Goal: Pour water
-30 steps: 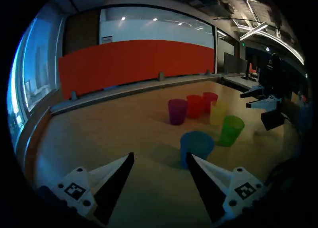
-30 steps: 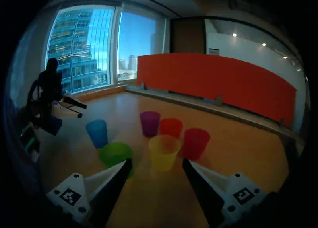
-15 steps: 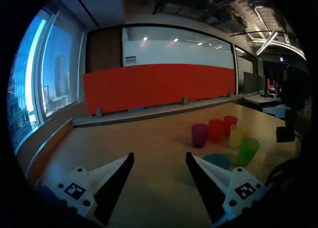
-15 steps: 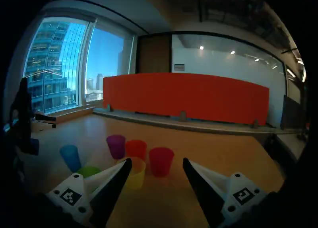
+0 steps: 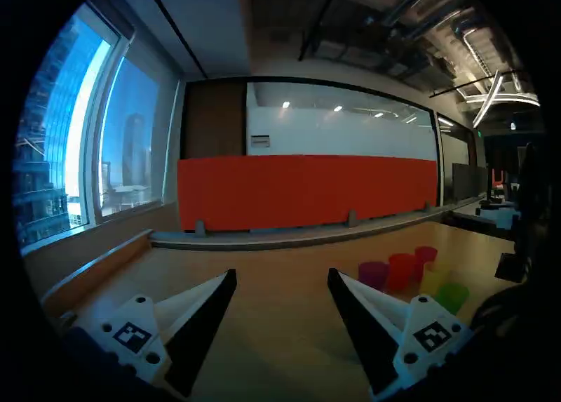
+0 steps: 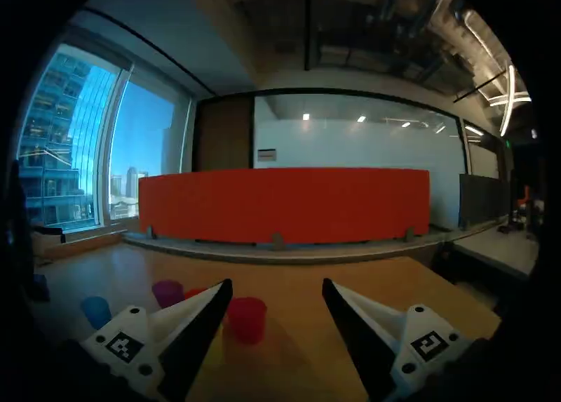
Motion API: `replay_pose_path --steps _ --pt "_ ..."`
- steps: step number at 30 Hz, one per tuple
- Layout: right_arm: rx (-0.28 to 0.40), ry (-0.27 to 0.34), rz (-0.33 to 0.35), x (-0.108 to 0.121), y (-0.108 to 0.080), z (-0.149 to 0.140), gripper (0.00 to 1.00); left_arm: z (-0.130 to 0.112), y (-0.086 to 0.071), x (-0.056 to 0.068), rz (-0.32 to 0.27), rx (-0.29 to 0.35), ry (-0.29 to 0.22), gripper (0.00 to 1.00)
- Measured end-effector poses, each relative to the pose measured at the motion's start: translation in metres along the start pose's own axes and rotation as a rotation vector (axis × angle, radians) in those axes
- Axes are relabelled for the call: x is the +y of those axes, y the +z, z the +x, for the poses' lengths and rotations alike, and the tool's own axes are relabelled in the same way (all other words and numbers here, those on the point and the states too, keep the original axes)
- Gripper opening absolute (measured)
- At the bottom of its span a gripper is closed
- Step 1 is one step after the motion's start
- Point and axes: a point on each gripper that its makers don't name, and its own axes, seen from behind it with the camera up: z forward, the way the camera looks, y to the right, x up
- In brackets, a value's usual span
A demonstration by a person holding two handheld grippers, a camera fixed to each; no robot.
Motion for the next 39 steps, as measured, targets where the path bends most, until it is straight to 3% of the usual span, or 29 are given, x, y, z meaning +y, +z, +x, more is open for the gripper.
replay_pose_path --steps 9,18,29,39 --pt "0.033 0.052 -0.055 0.005 -0.006 0.003 0.99 0.017 -0.004 -0.012 0.082 0.09 -0.014 0.97" --pt "0.029 0.003 -0.063 -0.003 -0.01 0.0 0.99 0.01 -0.006 -0.017 0.121 0.107 0.022 0.96" --pt "0.044 -0.062 -0.061 -0.012 -0.016 0.008 0.99 0.001 -0.001 -0.018 0.135 0.131 0.011 0.97" --pt "0.045 -0.015 -0.047 -0.022 -0.016 0.011 0.99 -0.024 0.001 -0.021 0.131 0.124 -0.012 0.96"
